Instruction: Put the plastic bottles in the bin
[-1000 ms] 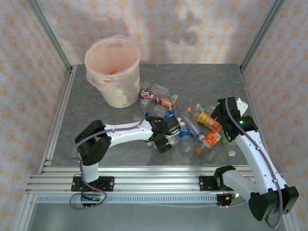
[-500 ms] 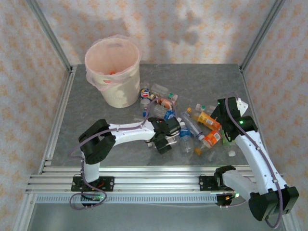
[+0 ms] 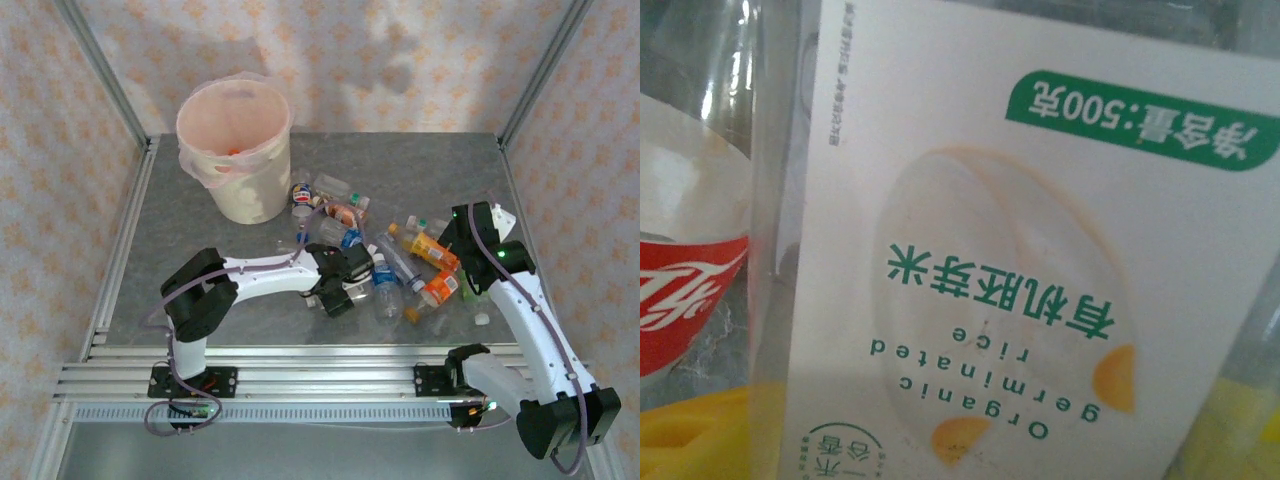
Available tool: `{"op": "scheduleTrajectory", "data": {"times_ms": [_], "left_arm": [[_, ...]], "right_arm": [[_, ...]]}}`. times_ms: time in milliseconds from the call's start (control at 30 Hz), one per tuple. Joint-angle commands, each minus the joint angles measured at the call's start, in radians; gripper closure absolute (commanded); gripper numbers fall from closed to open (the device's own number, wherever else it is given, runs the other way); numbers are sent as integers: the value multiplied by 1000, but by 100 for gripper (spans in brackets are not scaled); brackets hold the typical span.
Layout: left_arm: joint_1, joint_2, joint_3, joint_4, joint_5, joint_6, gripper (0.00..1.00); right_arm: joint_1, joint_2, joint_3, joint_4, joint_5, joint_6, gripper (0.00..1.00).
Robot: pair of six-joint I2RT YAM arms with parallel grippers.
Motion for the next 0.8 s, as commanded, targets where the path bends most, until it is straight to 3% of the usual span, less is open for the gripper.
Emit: {"op": "scheduleTrajectory", "data": {"times_ms": [0,233,500,767], "left_arm": [[2,-71,-23,-54,27,0,26],[-1,-230,-16,-77,33,-20,35],[9,-393,52,-37,-84,-28,36],[134,-475,244,74,-189,-33,36]], "right_arm": [[6,-16,-5,-25,36,20,1],[5,-14,-12,-25,24,24,1],[5,-4,-19,-11,12,71,1],[6,22,-38,19,-17,72,1]]}}
